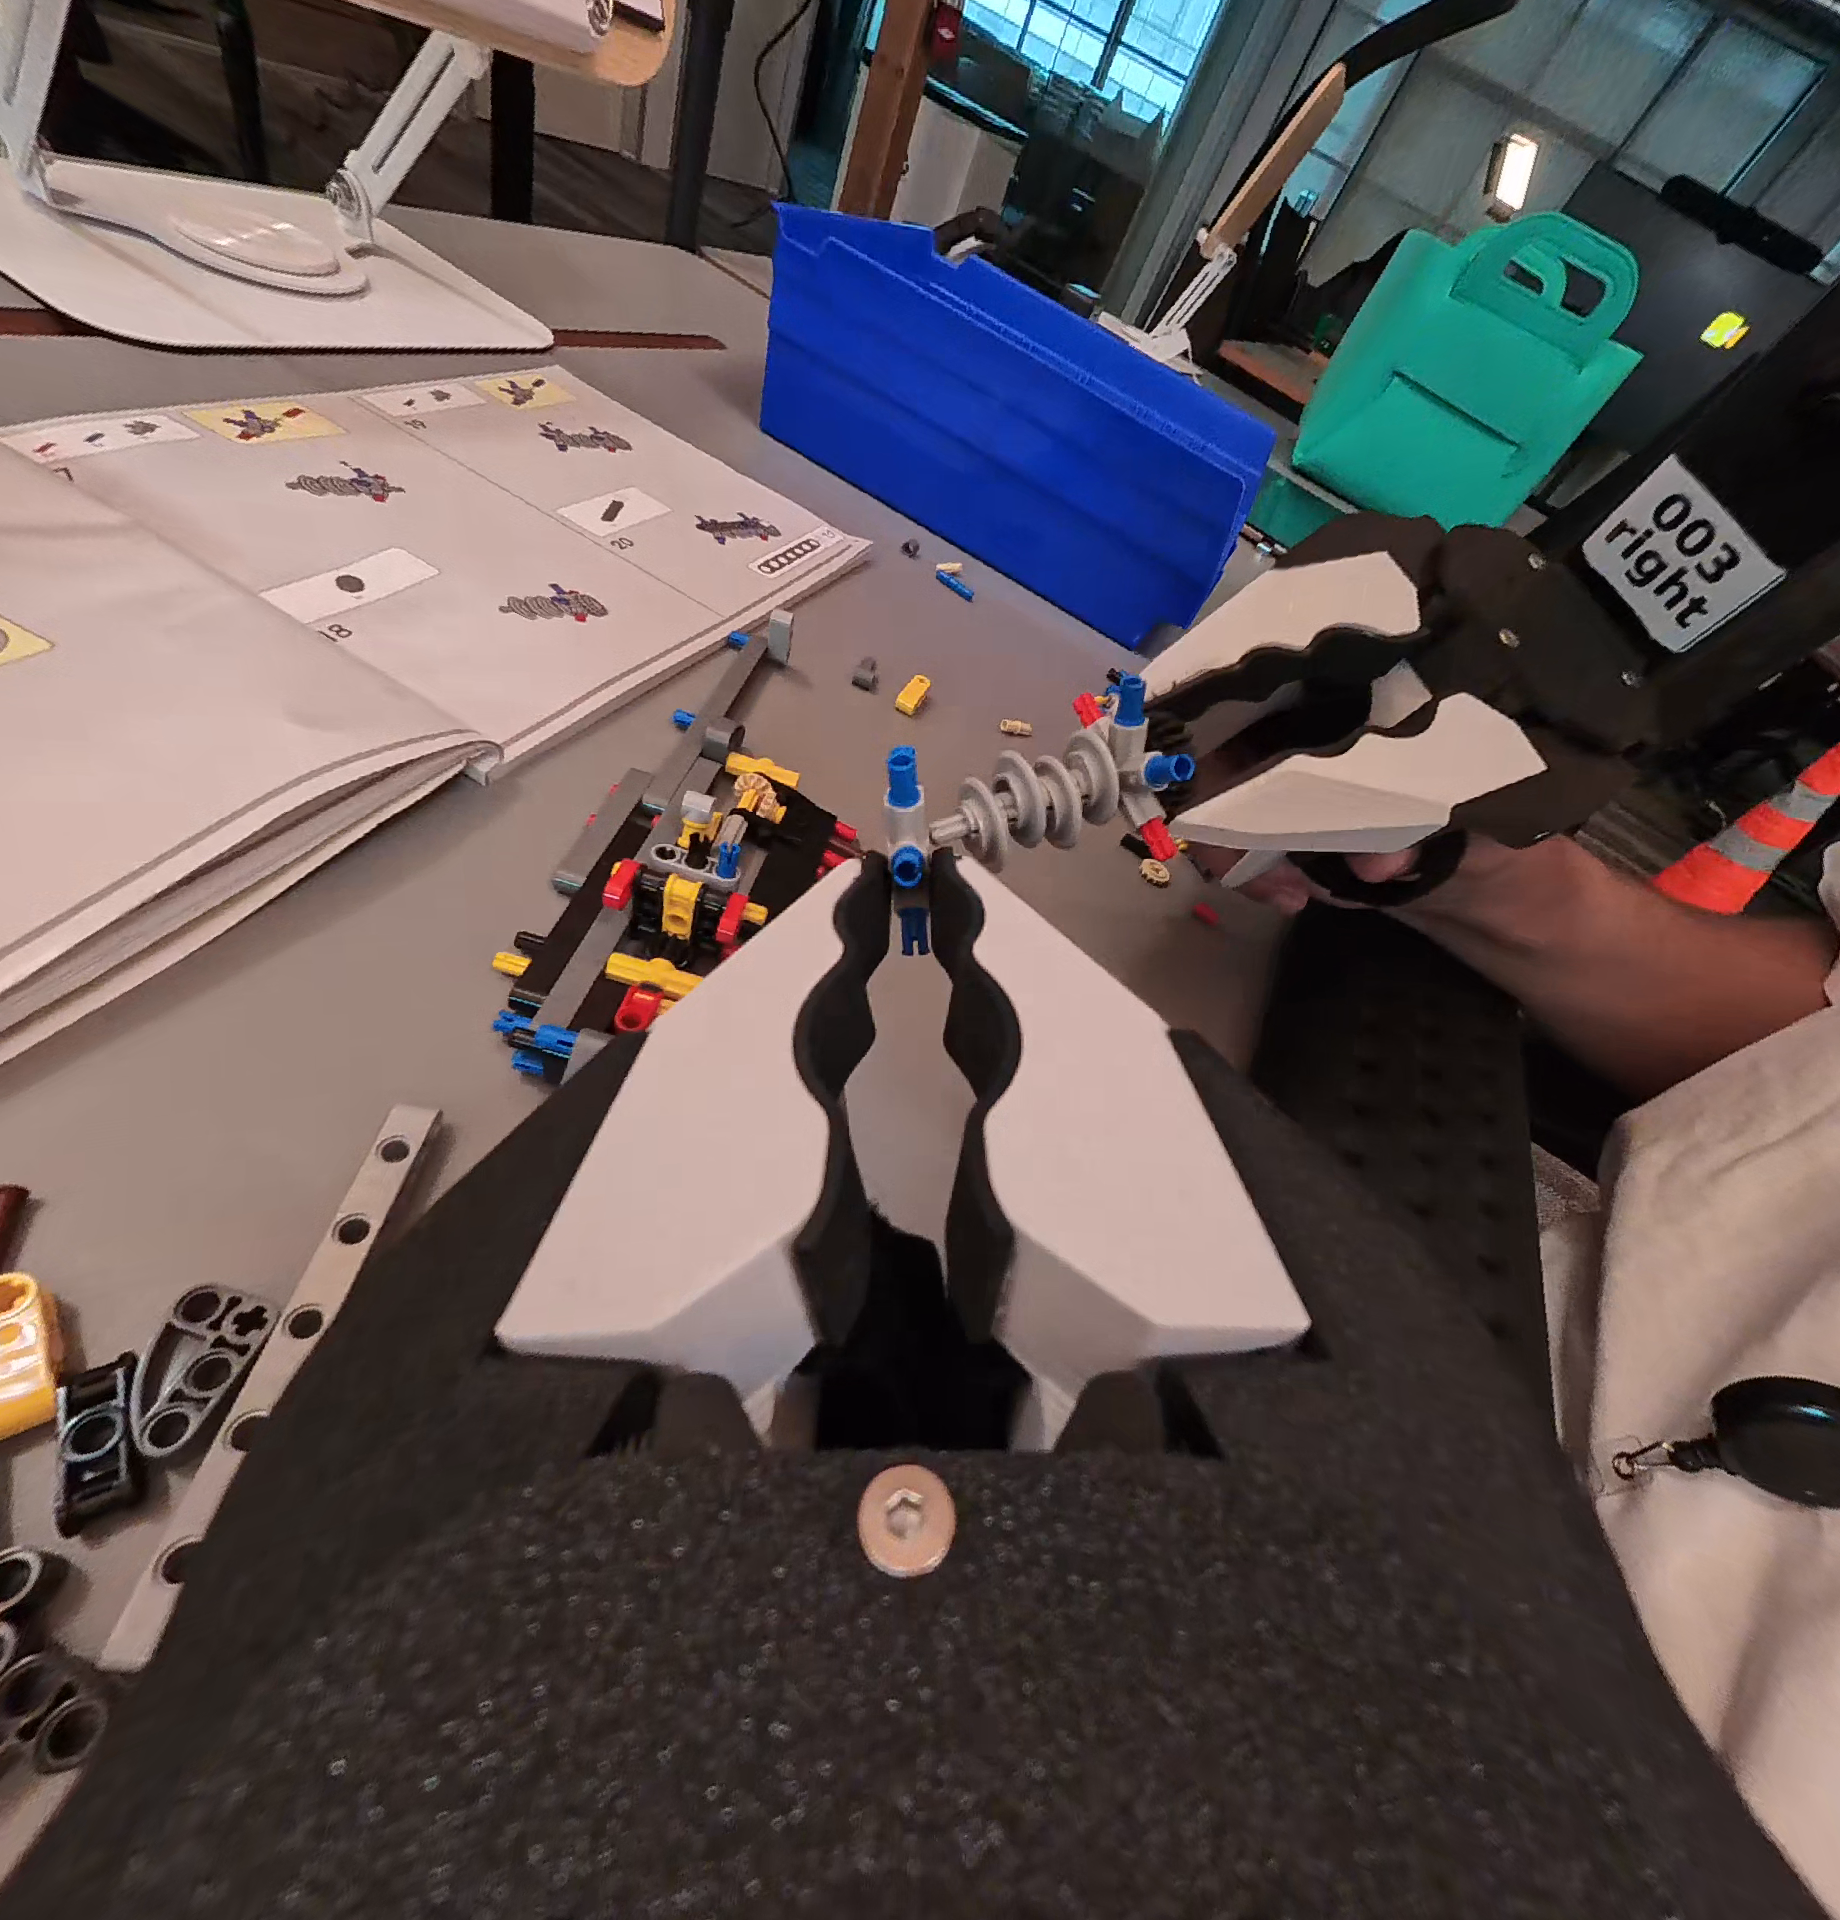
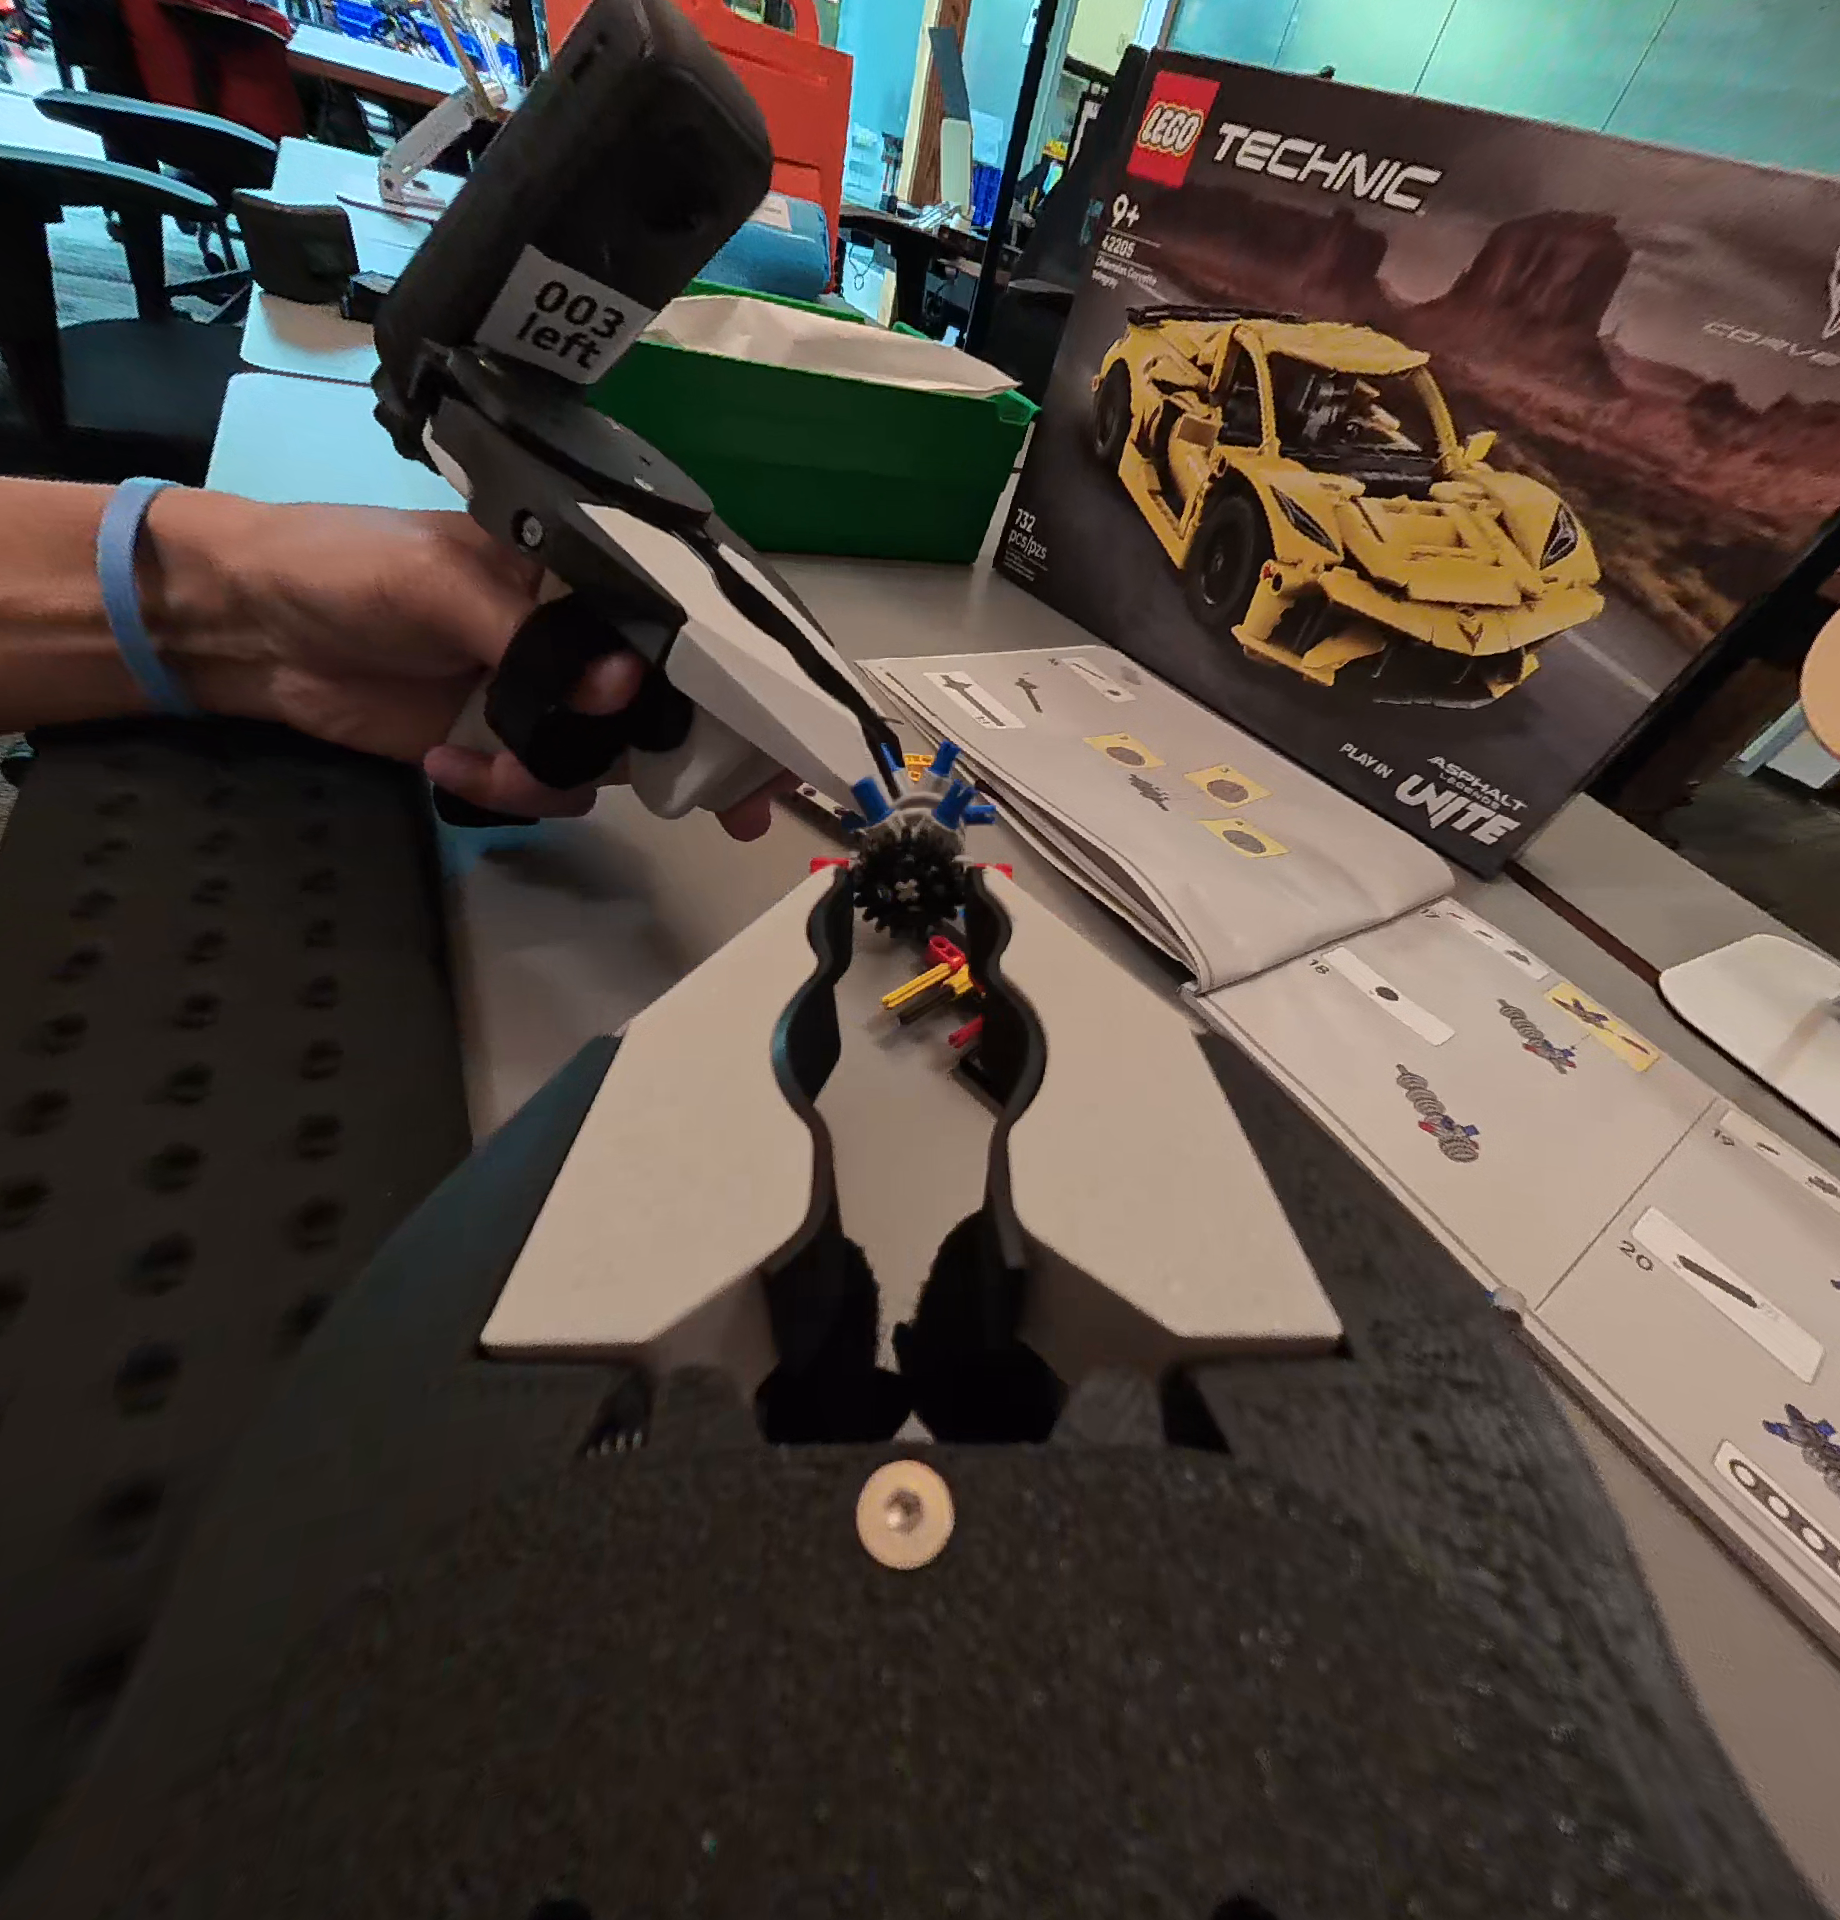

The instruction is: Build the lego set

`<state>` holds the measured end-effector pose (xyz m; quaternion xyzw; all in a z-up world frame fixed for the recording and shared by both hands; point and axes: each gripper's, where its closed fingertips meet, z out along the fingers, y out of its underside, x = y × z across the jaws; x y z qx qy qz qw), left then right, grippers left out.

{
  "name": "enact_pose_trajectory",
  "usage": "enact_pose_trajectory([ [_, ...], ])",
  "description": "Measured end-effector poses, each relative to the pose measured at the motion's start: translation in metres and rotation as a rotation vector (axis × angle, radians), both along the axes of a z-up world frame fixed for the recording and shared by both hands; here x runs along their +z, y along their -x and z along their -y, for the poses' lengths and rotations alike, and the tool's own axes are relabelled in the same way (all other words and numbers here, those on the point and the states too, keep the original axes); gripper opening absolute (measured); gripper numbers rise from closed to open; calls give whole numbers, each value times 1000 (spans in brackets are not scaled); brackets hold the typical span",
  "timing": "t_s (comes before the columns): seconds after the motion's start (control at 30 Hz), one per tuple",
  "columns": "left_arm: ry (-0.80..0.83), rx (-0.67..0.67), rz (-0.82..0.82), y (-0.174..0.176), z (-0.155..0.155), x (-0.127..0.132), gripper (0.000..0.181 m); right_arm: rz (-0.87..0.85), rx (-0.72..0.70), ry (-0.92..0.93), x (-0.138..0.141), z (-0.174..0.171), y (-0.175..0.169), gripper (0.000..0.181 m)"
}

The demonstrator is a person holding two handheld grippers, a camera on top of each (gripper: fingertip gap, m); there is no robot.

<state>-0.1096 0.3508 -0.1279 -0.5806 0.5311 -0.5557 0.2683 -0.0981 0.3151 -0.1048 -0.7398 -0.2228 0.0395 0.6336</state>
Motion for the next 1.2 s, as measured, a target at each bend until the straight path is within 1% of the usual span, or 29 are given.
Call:
enact_pose_trajectory([
  [0.17, 12, -9, 6, 1, 1, 2, 6, -14, 12, -11, 3, 1, 1, 20],
  [0.27, 2, -5, 8, 1, 0, 2, 6, -12, 15, 14, -2, 0, 2, 20],
  [0.33, 11, -9, 12, 1, 1, 3, 6, -6, 15, 3, 0, 0, 3, 20],
  [0.4, -3, -6, 7, 1, 1, 2, 6, -18, 16, 9, 0, 0, 3, 20],
  [0.47, -25, 0, -3, 0, 0, 0, 6, 6, 15, 14, -3, -1, 3, 20],
  [0.53, -42, 4, -9, 0, 0, -2, 6, 64, 7, 14, -7, 0, 2, 20],
  [0.67, -94, -17, -54, 3, 1, -9, 6, 239, 0, -7, -17, 0, 3, 20],
  [0.73, -136, -27, -91, 4, 0, -14, 6, 316, -6, -18, -21, 0, 5, 20],
  [0.87, -201, -3, -186, 2, -5, -22, 6, 459, -48, -28, -27, -4, 5, 20],
  [1.03, -283, -3, -266, 2, -5, -26, 6, 580, -75, -34, -33, -5, 4, 20],
  [1.2, -331, -30, -294, 3, -3, -27, 7, 591, -67, -39, -34, -4, 4, 20],
])
